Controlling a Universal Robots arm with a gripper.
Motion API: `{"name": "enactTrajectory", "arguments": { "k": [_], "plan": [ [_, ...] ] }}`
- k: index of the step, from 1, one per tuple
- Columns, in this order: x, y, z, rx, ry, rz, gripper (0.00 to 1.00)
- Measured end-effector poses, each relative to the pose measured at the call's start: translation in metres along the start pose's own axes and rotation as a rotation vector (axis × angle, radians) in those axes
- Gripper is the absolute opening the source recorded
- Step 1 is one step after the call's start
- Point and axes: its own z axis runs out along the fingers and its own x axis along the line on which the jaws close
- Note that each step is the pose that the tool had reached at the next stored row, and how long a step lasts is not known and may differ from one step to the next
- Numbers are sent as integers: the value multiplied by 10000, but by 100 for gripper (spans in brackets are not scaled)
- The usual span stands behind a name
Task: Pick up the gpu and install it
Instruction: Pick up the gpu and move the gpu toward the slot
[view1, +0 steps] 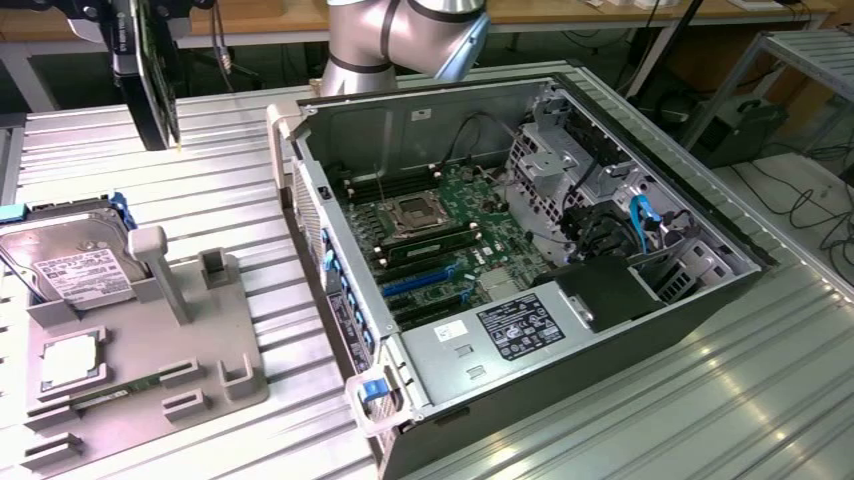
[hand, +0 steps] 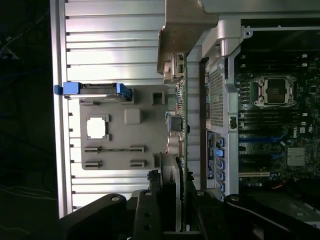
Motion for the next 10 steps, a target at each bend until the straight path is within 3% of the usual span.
{"name": "enactTrajectory", "arguments": {
  "k": [10],
  "plan": [
    [-110,3,0,0,0,-1,28]
  ]
}}
